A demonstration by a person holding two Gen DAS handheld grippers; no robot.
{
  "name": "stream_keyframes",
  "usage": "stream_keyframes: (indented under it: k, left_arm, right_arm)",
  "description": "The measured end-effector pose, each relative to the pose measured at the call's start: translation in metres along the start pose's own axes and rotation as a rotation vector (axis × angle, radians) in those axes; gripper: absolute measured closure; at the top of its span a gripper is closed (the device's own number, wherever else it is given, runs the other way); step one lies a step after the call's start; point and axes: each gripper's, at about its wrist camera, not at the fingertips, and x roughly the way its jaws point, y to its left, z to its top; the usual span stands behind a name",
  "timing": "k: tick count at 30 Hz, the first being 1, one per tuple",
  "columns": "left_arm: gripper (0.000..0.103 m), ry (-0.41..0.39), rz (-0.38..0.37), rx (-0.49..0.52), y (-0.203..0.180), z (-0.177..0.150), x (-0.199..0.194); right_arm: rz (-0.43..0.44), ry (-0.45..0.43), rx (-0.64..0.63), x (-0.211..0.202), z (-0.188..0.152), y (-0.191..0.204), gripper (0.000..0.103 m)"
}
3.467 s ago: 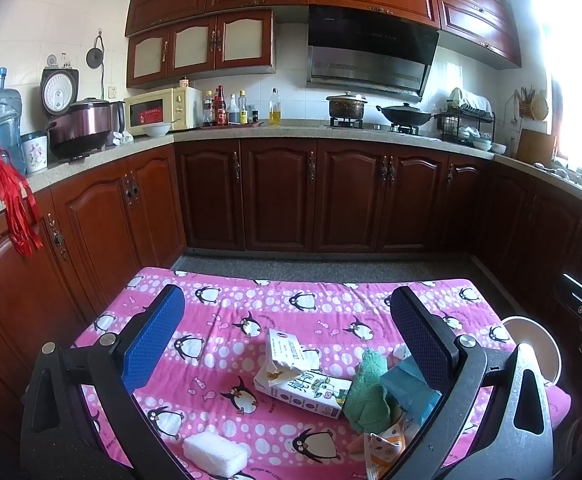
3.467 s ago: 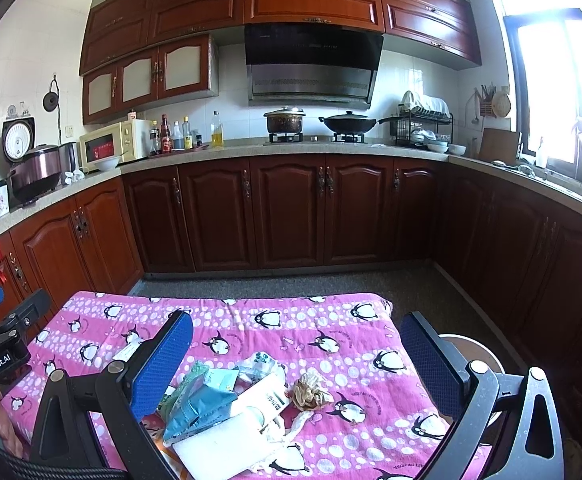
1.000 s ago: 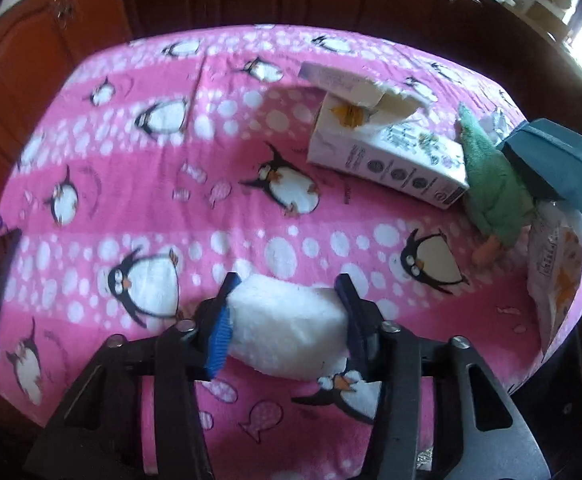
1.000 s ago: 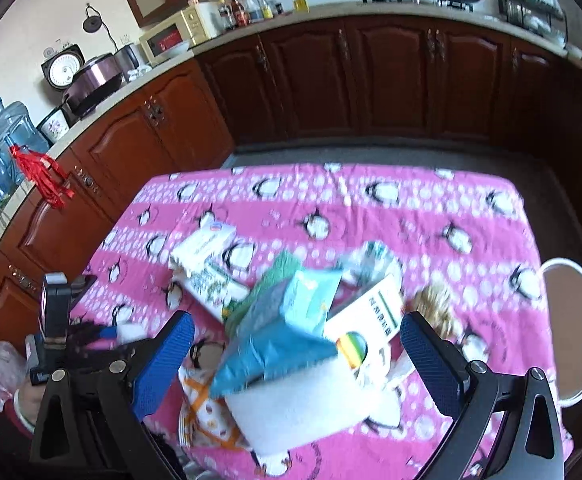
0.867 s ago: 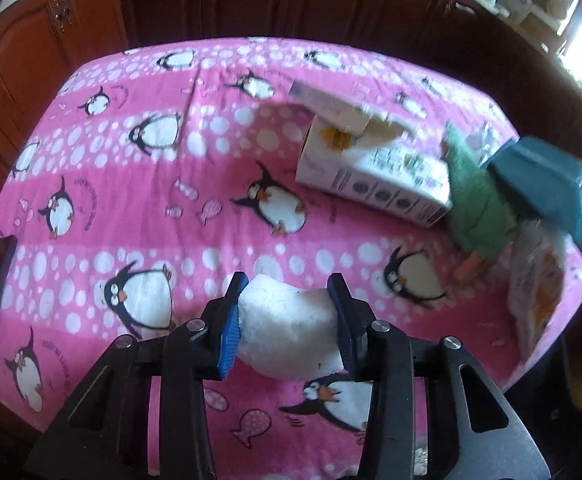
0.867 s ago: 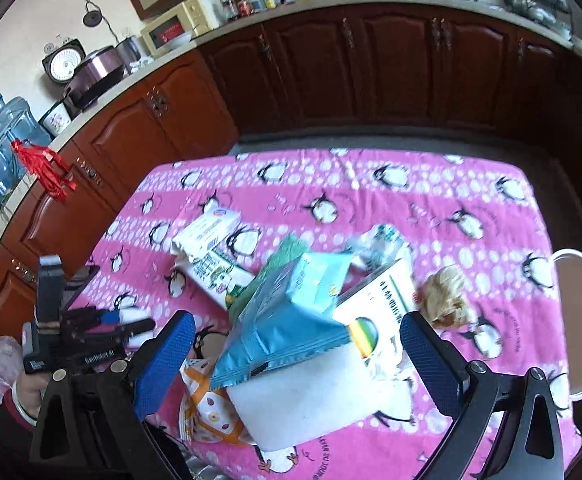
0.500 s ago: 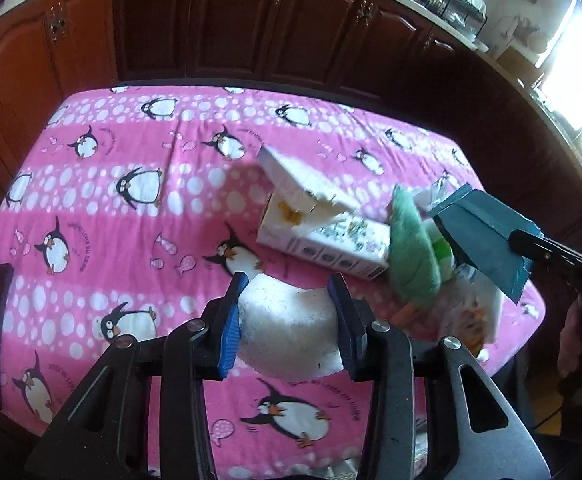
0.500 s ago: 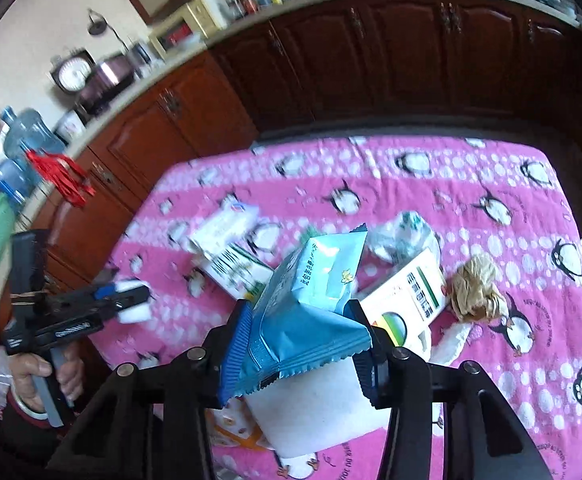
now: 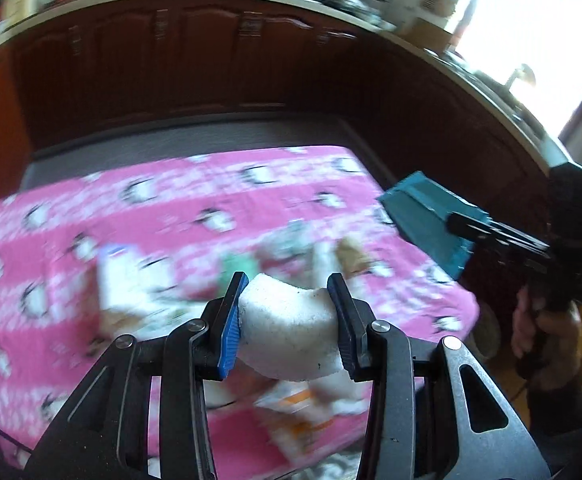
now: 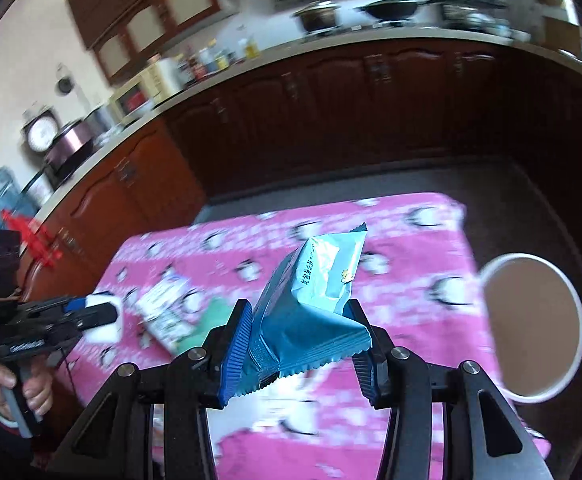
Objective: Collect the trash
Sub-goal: 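Carry the foam block and blue packet over the white bucket with both tools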
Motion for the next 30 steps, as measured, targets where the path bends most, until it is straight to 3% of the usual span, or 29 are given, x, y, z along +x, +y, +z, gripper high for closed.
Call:
stream_keyframes:
  k: [7, 13, 22, 30]
  left_arm:
    - [0.065, 0.014, -0.091, 0.138, -0.092, 0.040, 0.046]
    - [0.065, 0.047, -0.118, 0.155, -0.141, 0.063, 0.096]
    - [0.065, 0.114, -0.121, 0.149, -0.190, 0.071, 0.161]
    - [0.065, 0.158, -0.069, 0.204, -0.218, 0.072, 0.194]
  right_arm:
    - [-0.146, -0.002, 0.106, -0.022, 0.001, -0.085, 0.057]
    - [-0.237, 0.036, 0.140, -0.012, -0.006, -0.137, 0.057]
    - [-0.306, 0.095, 0.211, 0.009, -0.028, -0.202, 0.057]
    - [-0.321, 0.147, 0.261, 0.029, -0.046, -0.238, 0.057]
